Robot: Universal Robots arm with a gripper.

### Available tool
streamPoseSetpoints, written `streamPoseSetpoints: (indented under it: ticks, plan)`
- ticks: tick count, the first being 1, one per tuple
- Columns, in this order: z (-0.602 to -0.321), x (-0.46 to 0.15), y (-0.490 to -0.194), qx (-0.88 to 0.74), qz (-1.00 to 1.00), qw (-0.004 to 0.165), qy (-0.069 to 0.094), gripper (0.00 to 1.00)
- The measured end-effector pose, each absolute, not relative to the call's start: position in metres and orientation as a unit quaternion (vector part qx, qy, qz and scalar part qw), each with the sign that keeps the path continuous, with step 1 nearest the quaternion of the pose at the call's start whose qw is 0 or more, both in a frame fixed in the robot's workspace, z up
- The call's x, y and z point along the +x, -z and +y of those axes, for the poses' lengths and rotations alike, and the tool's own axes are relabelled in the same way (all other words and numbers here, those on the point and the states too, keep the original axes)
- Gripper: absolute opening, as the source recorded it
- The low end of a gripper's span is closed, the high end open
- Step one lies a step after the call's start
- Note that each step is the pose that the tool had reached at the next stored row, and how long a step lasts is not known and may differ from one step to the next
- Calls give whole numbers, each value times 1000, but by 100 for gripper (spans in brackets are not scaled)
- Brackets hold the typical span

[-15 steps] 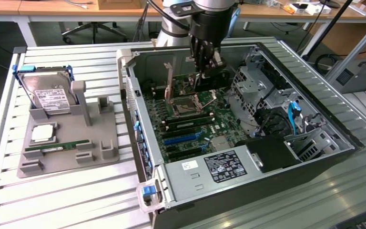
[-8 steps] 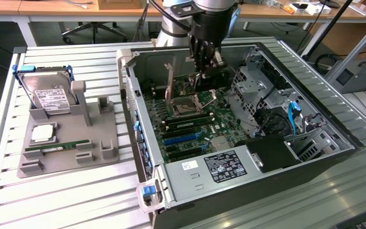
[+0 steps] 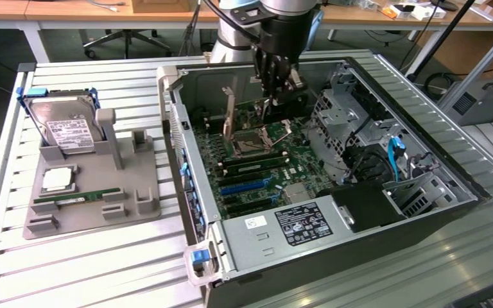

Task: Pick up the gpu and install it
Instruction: 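Insert the gpu into the slot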

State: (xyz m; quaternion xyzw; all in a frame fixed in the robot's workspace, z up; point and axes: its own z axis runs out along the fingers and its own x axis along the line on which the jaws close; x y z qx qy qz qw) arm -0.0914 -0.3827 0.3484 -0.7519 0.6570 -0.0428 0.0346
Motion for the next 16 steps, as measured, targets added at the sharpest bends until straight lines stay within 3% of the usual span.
streamPoseSetpoints:
  ticks: [16]
  plan:
    - [-383, -91, -345, -751, 658, 33, 44, 27]
